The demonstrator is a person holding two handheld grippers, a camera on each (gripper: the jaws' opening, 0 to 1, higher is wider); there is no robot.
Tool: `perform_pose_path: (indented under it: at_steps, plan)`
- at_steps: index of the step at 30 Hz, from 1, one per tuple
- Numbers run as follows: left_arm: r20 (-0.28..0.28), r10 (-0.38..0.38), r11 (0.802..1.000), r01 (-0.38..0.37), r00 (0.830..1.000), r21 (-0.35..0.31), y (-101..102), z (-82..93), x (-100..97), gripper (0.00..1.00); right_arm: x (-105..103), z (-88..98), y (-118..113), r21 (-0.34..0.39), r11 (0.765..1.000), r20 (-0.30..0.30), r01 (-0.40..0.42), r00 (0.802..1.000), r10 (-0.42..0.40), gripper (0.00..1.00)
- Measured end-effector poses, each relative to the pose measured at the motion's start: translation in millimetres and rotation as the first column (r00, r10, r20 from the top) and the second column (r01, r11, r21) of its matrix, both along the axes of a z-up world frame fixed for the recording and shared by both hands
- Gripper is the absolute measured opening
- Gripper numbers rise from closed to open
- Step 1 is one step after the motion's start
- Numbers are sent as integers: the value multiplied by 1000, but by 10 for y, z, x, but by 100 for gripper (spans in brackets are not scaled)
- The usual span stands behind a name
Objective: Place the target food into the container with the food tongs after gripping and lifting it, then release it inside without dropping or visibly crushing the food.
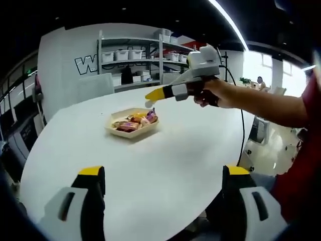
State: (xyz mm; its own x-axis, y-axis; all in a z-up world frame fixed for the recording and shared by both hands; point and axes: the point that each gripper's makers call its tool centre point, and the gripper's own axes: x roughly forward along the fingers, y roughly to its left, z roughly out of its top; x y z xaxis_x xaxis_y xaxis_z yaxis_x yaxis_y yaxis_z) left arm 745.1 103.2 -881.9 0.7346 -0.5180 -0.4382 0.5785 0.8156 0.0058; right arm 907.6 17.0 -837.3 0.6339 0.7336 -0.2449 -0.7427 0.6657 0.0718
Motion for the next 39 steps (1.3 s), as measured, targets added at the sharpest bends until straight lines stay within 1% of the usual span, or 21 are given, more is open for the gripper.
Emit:
perform_pose_path:
  at_steps: [5,8,13,21,30,31,33,36,39]
  plan:
    - [-5,-13,1000,13,1000,5,-33,-27,-10,95,-106,-43,-32,-7,1000,4,-5,1000,5,25]
    - [-5,-20,1000,20,1000,-1,-54,-22,-7,95,-179,-43,-38,28,1000,-13,-9,1000,9,25]
    - [-7,-39,999,39,999,9,-81,-47,-2,94,-283,-107,-68,30,999,-21,-14,1000,15,25]
    - [-11,-55,998,55,998,22,-97,-78,22,93,-373,-126,-76,46,999,-29,-21,999,22,25]
    - [-17,-75,997,75,997,29,-129,-109,33,91,-510,-127,-68,55,998,-25,-32,999,34,25]
    - [-13,-78,996,78,997,31,-131,-104,37,90,-533,-129,-66,55,998,-23,-35,999,37,25]
    - [32,-78,997,77,996,31,-129,-33,68,86,-552,-130,-64,57,998,-24,-38,999,39,25]
    - [22,-81,997,81,996,18,-137,-21,69,86,-586,-153,-79,65,997,-31,-34,999,36,25]
    - [27,-87,996,86,996,31,-146,-23,78,86,-640,-183,-71,61,997,-33,-41,999,43,25]
